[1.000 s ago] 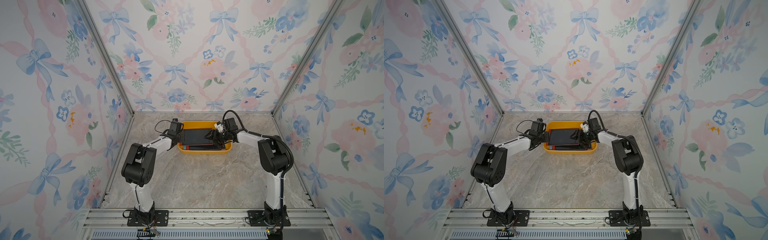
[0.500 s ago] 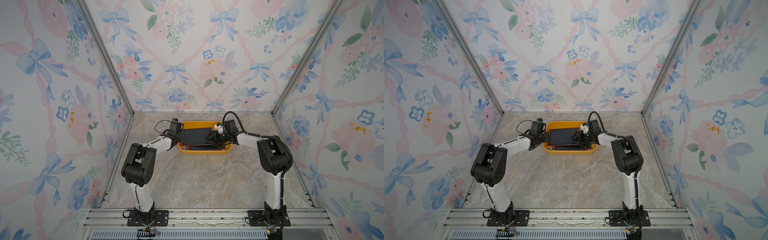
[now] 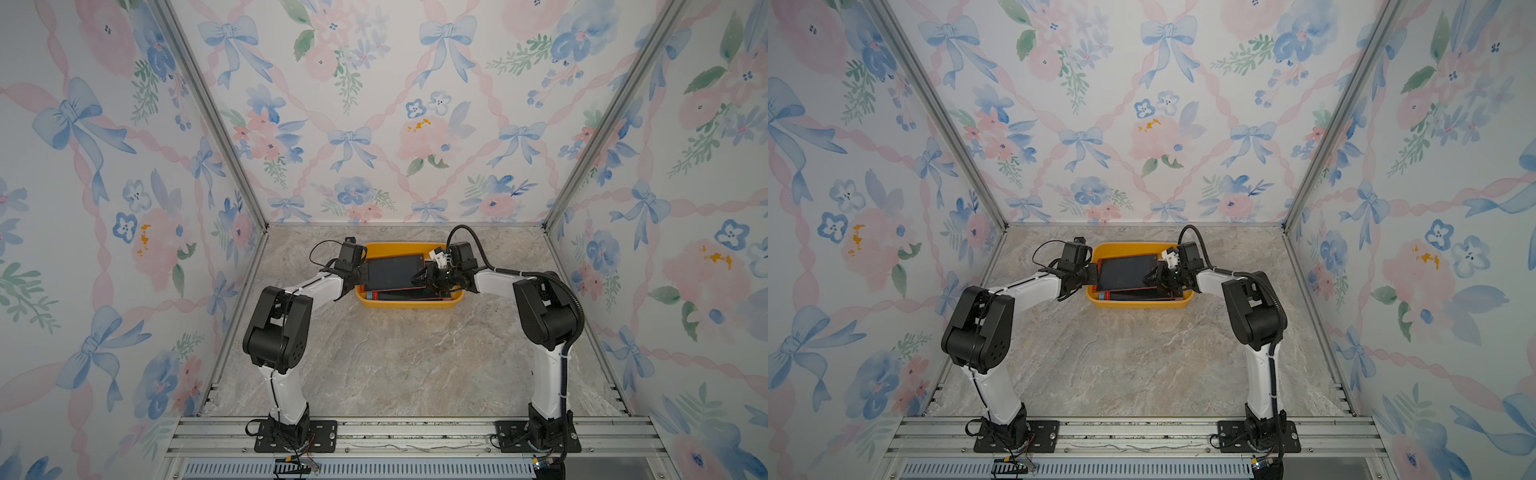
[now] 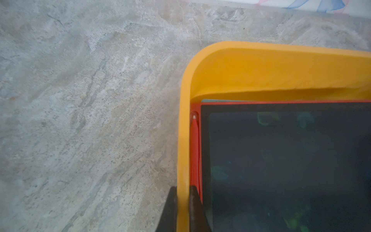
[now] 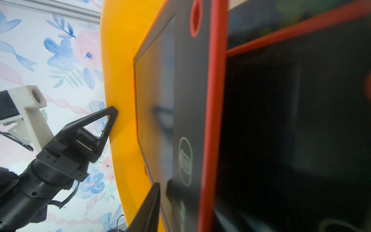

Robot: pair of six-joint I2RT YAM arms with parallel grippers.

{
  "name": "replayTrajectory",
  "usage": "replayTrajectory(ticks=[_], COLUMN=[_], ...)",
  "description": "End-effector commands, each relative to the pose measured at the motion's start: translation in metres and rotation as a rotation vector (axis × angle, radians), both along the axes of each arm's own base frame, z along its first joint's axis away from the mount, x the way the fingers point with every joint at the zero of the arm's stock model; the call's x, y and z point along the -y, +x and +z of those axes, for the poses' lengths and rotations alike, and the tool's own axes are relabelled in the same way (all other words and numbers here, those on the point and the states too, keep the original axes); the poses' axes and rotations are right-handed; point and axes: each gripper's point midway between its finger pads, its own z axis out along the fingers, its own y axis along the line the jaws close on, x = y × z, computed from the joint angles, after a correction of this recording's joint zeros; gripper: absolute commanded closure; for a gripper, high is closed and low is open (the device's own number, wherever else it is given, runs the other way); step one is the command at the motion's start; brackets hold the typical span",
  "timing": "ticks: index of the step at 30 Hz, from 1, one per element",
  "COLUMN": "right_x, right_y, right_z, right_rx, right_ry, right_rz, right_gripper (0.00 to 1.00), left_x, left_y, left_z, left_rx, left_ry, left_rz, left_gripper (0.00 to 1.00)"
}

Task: Take out the writing tablet from the storage box
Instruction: Pick up the writing tablet from the storage box.

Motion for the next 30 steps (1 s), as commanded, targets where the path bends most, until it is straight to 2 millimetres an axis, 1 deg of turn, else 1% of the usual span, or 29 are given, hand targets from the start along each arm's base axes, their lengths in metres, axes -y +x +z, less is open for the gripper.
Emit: replayTrajectory(ticks=[1,6,11,12,14,17,21,30], right_x=[-0.001,-0.002,-0.001,-0.004,-0.004,-0.004,-0.005,-0.002], right_y=[0.004,0.003,0.005,0.002,0.002,0.003,0.002,0.001], right_z=[0.023,0.037,0.049,0.052,0.054,0.055,0.056,0.053], right_rx=[0.057,0.103,0.135,0.131,0.134,0.135,0.132,0.122], right_ry=[0.055,0.073,0.099,0.121,0.137,0.145,0.146,0.117], right_rz=[0.010,0.029,0.019,0.041,0.041,0.038,0.038,0.034], right_gripper=[0.71,0.73,0.79,0.80,0.81,0.83,0.92,0.94], left_x=[0.013,0.013,0.012,0.013,0.013,0.012,0.012,0.011], left_y=[-0.010,-0.009,-0.009,-0.009,-0.009,-0.009,-0.010,-0.009], left_z=[-0.022,-0.022,-0.022,-0.021,-0.021,-0.020,-0.020,-0.020], left_rx=[-0.075,-0.073,-0.073,-0.071,-0.072,-0.069,-0.071,-0.070], left_ry=[-0.029,-0.027,-0.027,-0.028,-0.029,-0.028,-0.028,-0.030], left_rz=[-0.049,-0.049,-0.047,-0.048,-0.048,-0.047,-0.047,-0.045], left_gripper=[1.00,1.00,1.00,1.00,1.00,1.00,1.00,1.00])
